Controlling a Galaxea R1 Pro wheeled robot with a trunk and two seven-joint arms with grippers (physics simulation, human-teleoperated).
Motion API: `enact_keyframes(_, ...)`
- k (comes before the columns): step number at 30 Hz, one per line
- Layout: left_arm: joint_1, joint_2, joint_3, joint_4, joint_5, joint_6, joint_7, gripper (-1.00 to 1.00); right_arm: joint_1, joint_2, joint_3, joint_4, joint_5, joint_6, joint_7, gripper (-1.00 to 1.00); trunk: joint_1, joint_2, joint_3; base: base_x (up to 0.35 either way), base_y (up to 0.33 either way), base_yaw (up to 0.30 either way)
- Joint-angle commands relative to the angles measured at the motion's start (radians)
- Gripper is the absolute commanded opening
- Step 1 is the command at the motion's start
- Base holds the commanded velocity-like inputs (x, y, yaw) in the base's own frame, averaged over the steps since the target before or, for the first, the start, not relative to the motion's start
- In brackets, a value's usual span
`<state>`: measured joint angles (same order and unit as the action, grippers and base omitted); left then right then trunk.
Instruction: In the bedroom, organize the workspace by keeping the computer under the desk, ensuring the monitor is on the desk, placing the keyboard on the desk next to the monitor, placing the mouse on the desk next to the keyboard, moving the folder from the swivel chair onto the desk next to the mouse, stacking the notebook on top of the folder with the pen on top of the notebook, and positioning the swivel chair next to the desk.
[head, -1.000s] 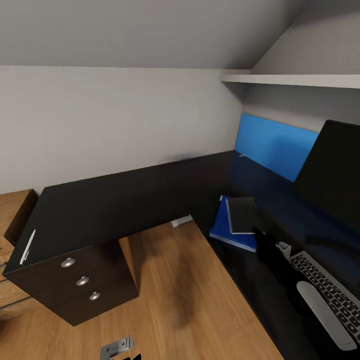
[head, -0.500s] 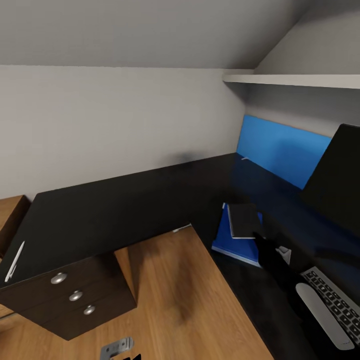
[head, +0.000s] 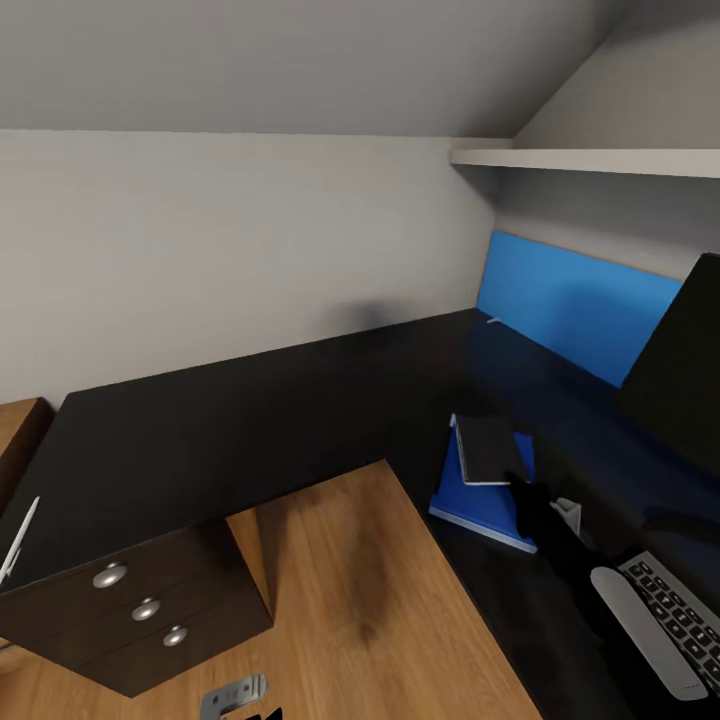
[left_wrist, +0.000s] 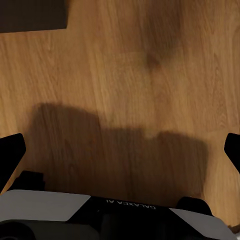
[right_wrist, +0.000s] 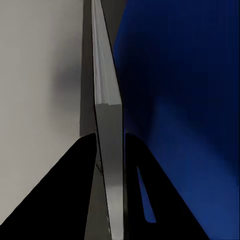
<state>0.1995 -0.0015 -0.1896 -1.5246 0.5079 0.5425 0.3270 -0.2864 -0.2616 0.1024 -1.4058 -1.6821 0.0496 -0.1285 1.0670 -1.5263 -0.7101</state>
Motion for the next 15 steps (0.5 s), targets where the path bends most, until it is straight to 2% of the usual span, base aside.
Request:
enact_keyframes(1,0.0,0.0,-0.001,-0.002,0.011,0.002,0.009,1.0,0.0,-0.001,0.001,-0.001,-0.007,0.001,-0.01,-1.0,0.0,0.0,-0.001,0.004,0.001,0.0)
enact_keyframes(5,0.0,0.0,-0.001,-0.002,0.011,0.002,0.008,1.0,0.0,-0.001,-0.004,0.001,-0.007,0.001,-0.02,-1.0,0.0,0.0,-0.001,-0.01,0.0,0.0)
enact_keyframes(10,0.0,0.0,-0.001,-0.002,0.011,0.002,0.008,1.0,0.0,-0.001,-0.004,0.001,-0.007,0.001,-0.02,-1.0,0.0,0.0,-0.001,-0.145,0.0,0.0)
enact_keyframes(15,0.0,0.0,-0.001,-0.002,0.011,0.002,0.007,1.0,0.0,-0.001,-0.004,0.001,-0.006,0.0,-0.02,-1.0,0.0,0.0,-0.001,-0.023,0.0,0.0)
